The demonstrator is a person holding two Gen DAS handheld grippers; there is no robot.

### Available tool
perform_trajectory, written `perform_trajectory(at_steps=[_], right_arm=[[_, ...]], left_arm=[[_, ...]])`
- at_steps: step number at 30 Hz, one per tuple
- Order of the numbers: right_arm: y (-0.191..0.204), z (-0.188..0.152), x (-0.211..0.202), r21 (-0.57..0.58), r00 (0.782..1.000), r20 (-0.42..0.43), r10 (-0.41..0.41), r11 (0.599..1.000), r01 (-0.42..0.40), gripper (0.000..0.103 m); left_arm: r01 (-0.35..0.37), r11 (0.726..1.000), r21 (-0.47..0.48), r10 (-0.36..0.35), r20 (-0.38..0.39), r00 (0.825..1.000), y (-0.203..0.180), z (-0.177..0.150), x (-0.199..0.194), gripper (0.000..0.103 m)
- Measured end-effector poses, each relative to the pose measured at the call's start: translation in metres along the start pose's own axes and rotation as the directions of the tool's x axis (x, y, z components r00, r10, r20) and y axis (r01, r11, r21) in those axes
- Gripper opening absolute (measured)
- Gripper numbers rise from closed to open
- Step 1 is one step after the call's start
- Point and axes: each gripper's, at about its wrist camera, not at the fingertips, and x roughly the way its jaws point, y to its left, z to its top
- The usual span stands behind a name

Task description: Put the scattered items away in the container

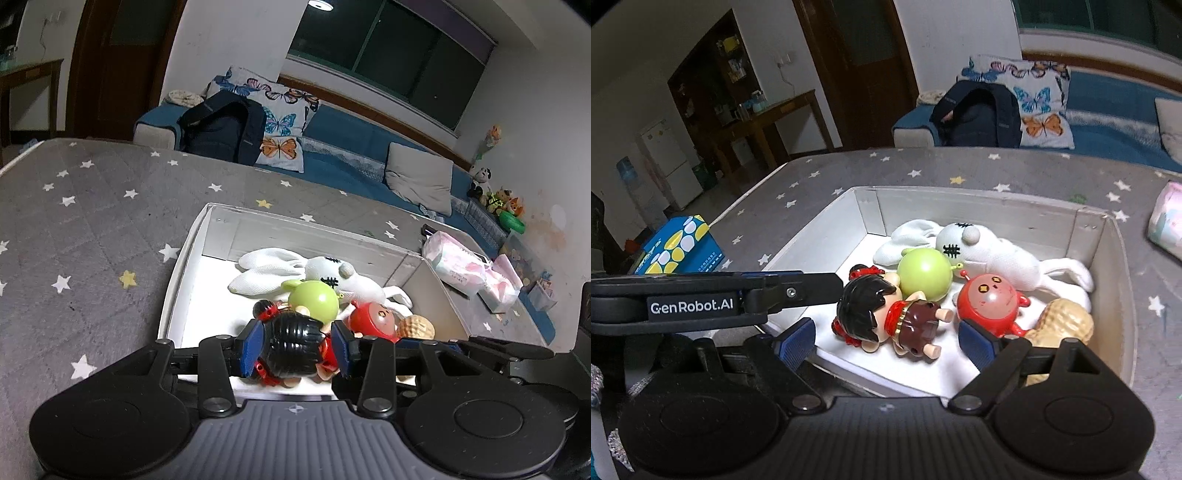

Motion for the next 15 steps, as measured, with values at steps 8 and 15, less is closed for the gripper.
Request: perform_trajectory(at_steps=[8,15], right_arm=[[0.006,-0.014,-0.025,-0.037,0.998,0.063,-0.012,0.999,0.015,0.09],[0.008,-0.029,-0.043,-0.049,0.994,0.105,-0.033,0.998,0.039,0.092]], left_arm=[[-0.037,0.997,0.069,0.034,0.04,0.999,-0.019,-0.011,-0.017,0.044],[-0.052,0.992,0.112,0.044,0.077,0.996,-0.035,-0.023,-0.031,0.044]])
